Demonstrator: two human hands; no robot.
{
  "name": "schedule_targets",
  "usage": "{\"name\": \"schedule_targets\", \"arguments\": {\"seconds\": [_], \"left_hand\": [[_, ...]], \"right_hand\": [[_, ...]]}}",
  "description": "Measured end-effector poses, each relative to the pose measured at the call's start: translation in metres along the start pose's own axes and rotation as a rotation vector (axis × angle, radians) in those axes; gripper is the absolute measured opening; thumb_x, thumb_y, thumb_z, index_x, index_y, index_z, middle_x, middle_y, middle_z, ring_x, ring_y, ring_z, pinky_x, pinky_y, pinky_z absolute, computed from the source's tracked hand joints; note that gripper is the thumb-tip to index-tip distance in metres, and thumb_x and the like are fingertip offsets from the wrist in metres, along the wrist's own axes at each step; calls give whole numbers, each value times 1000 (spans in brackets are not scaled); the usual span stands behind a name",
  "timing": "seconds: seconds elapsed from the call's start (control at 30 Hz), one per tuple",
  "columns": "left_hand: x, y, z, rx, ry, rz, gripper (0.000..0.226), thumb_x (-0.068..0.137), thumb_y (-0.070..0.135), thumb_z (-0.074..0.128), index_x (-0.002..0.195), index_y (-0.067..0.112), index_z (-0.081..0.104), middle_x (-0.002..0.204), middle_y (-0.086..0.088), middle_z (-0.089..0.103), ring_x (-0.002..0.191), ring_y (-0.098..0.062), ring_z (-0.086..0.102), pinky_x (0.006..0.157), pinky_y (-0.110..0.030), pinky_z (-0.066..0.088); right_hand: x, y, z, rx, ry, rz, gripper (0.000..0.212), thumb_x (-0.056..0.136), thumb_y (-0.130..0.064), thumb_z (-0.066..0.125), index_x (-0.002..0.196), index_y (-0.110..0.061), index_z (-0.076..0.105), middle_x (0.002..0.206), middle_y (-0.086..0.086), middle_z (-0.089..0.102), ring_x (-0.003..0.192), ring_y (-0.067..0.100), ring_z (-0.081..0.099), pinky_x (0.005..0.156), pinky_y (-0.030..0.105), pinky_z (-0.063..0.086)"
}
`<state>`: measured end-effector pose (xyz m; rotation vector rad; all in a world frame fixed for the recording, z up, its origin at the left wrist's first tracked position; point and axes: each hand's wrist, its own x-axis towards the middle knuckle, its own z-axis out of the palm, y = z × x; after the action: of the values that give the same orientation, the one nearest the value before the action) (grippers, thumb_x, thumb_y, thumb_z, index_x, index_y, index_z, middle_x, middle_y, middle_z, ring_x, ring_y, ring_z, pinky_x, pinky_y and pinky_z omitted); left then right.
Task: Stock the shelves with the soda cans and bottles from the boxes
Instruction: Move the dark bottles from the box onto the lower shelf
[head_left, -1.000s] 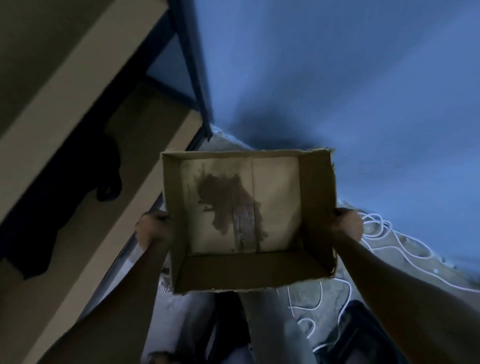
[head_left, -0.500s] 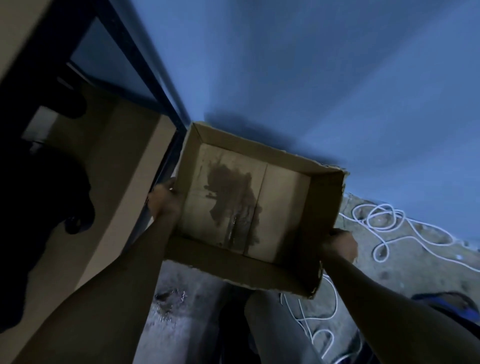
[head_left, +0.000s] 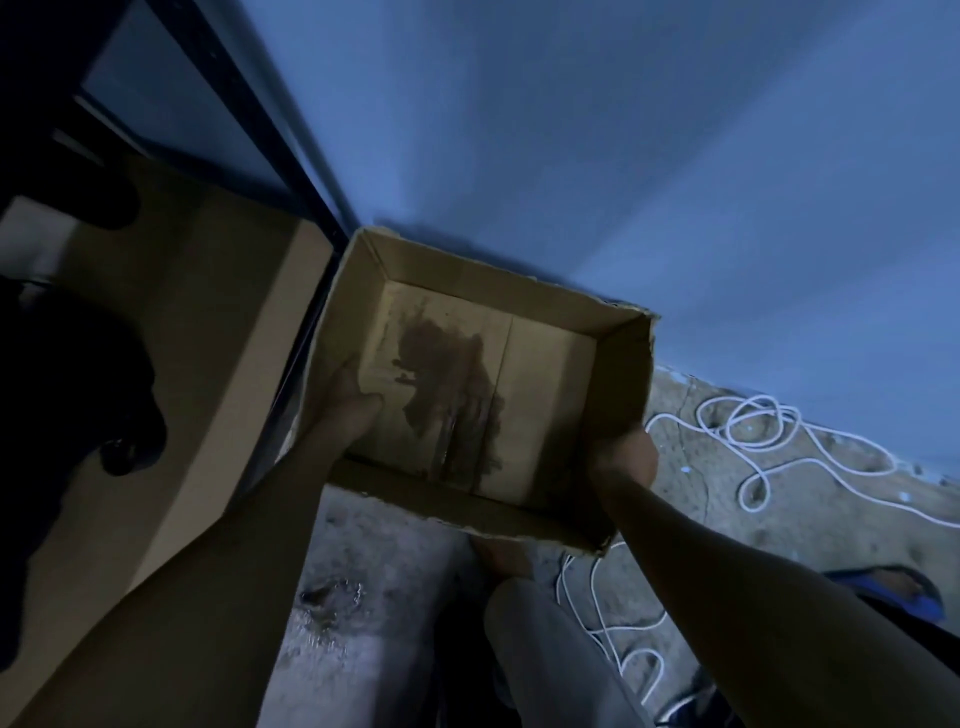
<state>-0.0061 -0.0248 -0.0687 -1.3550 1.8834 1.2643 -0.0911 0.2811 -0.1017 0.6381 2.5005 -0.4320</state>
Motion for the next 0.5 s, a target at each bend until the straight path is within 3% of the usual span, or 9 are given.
{"name": "schedule_targets", "arguments": {"seconds": [0.13,0.27,0.33,0.4,0.5], "left_hand": [[-8,-1,14,-91,47,22,62,95,1,48,153,12,26,152,-10,37,136,-30,37,110,-38,34],[-35,-20,12,-85,68,-3,54,94,1,47,147,9,37,141,-13,46,129,-33,44,103,-39,38],[-54,-38,4,-78,131,-7,41,93,2,48,134,4,51,127,-16,55,117,-36,52,93,-41,44],[-75,-63,-5,-138,214,-40,29,93,3,52,121,0,59,115,-15,61,108,-34,57,85,-38,45],[-110,-107,-22,-234,331,-129,30,89,9,58,118,4,64,112,-14,68,105,-33,63,90,-36,48]], "right_hand": [[-7,-5,-8,-42,-2,-46,32,85,-10,58,117,-4,57,120,18,60,110,39,58,95,47,50],[-36,-21,-6,-213,-39,-319,45,89,-12,58,133,-7,50,142,19,46,128,37,46,105,44,44],[-59,-36,-2,-212,-162,-422,47,94,-15,55,140,-10,47,136,16,55,121,32,54,93,37,48],[-87,-50,3,-260,-266,-558,45,96,-18,52,140,-10,49,131,14,61,118,30,59,92,34,48],[-136,-66,13,-442,-402,-809,33,93,-19,55,123,-8,62,119,16,66,112,33,61,89,34,47]]}}
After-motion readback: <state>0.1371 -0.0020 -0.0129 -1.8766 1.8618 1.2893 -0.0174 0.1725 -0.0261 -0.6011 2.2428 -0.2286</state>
